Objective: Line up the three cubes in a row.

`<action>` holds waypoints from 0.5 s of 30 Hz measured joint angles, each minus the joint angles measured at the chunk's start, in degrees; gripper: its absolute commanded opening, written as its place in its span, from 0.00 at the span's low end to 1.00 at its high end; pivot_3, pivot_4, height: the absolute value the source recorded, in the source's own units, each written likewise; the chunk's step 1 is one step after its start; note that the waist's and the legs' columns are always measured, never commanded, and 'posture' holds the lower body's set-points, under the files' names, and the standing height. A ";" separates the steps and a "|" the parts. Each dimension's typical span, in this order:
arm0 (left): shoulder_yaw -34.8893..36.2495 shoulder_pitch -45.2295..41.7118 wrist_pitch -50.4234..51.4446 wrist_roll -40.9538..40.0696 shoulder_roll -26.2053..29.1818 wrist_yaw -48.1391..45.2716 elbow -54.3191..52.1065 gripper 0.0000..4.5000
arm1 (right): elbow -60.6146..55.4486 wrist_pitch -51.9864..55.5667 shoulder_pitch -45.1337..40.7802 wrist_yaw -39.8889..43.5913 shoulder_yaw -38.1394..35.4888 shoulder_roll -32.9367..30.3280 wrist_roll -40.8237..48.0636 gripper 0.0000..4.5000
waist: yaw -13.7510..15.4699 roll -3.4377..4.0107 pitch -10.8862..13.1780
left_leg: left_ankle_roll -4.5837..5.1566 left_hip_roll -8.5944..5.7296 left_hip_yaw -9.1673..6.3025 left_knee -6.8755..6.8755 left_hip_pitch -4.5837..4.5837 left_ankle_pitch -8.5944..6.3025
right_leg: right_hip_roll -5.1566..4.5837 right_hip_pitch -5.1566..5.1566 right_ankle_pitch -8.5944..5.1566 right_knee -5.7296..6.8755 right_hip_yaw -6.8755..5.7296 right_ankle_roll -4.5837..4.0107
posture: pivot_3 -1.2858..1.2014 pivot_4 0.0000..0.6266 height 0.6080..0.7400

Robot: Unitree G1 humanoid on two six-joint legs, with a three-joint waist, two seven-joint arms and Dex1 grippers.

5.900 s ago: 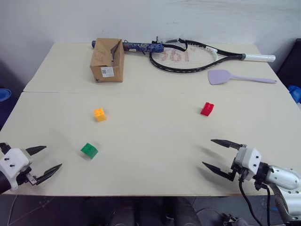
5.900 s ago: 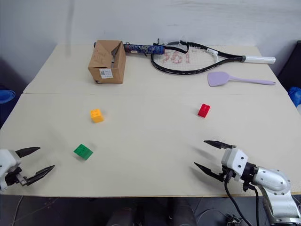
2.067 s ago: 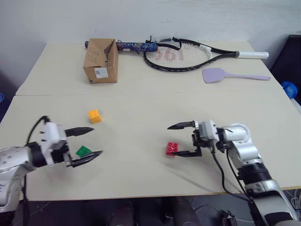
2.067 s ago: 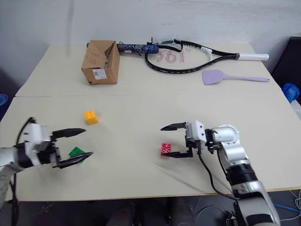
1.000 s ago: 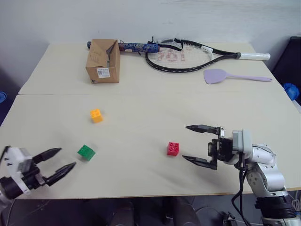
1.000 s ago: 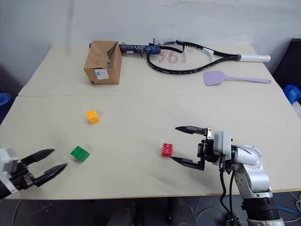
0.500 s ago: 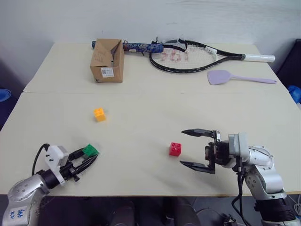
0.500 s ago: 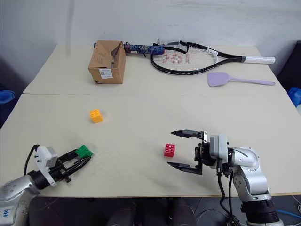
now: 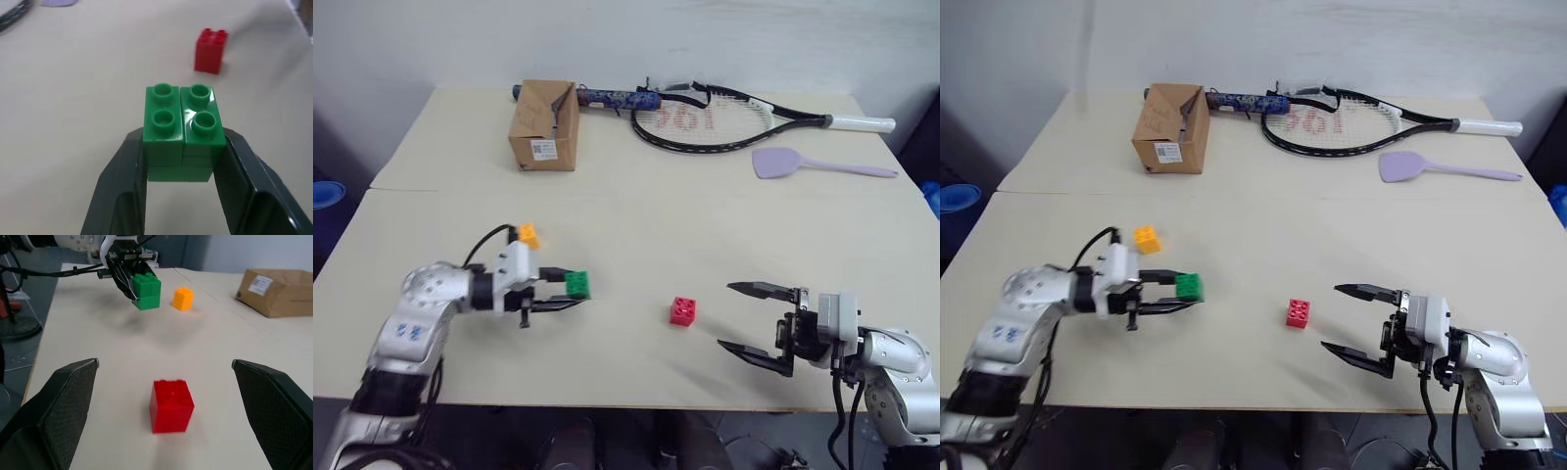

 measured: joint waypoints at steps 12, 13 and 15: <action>-11.58 -7.83 -3.99 8.27 -6.82 -3.09 13.33 0.33 | -5.78 0.05 5.61 -6.44 -0.91 0.65 -0.38 1.00 | -1.07 -0.07 0.04 | -0.09 0.14 0.16 0.05 0.06 0.05 | 0.20 -0.09 0.01 -0.05 0.31 0.02 | 0.52 0.24 1.00; -11.57 -7.77 -4.11 8.30 -6.80 -3.26 13.32 0.33 | -6.25 0.05 5.86 -6.81 -0.88 0.65 -0.57 1.00 | -1.06 -0.07 0.04 | -0.09 0.14 0.15 0.05 0.06 0.05 | 0.20 -0.09 0.01 -0.05 0.31 0.02 | 0.52 0.24 1.00; -11.56 -7.61 -4.20 8.31 -6.79 -3.43 13.24 0.33 | -6.36 0.05 5.88 -7.30 -0.85 0.65 -0.70 1.00 | -1.04 -0.07 0.04 | -0.09 0.15 0.15 0.06 0.07 0.05 | 0.20 -0.08 0.01 -0.05 0.31 0.02 | 0.52 0.24 1.00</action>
